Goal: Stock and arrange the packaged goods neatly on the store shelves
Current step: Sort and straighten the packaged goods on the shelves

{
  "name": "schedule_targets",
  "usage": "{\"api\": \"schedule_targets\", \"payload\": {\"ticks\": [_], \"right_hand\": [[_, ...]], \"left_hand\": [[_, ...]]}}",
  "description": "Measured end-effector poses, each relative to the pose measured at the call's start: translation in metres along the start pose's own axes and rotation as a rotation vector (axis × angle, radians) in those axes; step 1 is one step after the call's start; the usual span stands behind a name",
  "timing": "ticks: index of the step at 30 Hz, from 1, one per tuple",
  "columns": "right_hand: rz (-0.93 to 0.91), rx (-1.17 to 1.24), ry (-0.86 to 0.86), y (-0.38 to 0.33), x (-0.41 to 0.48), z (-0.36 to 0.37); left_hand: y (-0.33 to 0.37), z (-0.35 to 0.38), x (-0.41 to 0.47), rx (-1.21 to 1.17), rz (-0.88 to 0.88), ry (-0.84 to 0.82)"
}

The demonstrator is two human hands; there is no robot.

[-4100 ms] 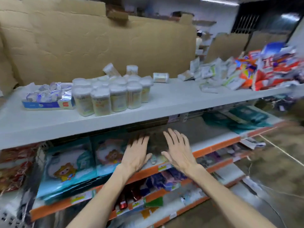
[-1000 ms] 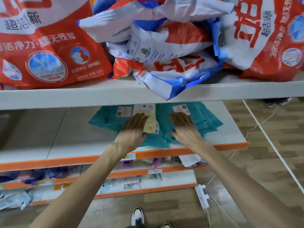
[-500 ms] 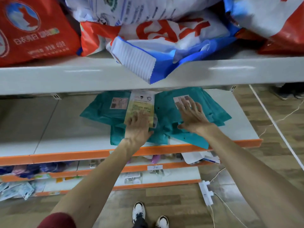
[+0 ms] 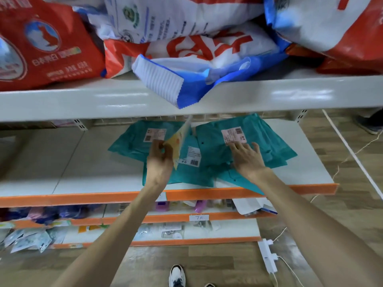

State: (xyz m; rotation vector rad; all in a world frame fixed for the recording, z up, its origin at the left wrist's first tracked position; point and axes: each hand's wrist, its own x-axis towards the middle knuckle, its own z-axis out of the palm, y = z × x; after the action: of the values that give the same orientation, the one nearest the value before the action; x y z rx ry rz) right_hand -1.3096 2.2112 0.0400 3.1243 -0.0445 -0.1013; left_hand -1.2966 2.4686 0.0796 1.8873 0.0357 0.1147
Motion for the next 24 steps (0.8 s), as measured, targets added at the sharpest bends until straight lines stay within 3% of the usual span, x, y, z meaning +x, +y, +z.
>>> {"api": "schedule_targets", "payload": {"ticks": [2,4,8,12,19,24], "right_hand": [[-0.006,-0.020,0.029,-0.001,-0.001,0.002],[-0.015,-0.051,0.045,0.000,0.000,0.002],[-0.047,-0.043,0.033,0.005,0.004,0.000],[-0.065,-0.011,0.041,0.013,0.007,0.005],[-0.107,-0.201,0.112,0.011,-0.003,0.014],[-0.155,-0.213,0.111,0.018,-0.015,0.003]], "left_hand": [[0.002,-0.015,-0.011,-0.296,-0.166,0.038],[-0.004,-0.026,-0.023,-0.333,-0.273,0.071],[-0.039,-0.038,-0.025,0.174,-0.401,-0.010],[-0.102,-0.029,0.018,0.560,-0.280,-0.060],[-0.032,0.026,0.036,0.727,-0.335,-0.095],[-0.040,0.027,0.043,0.625,-0.322,-0.194]]}}
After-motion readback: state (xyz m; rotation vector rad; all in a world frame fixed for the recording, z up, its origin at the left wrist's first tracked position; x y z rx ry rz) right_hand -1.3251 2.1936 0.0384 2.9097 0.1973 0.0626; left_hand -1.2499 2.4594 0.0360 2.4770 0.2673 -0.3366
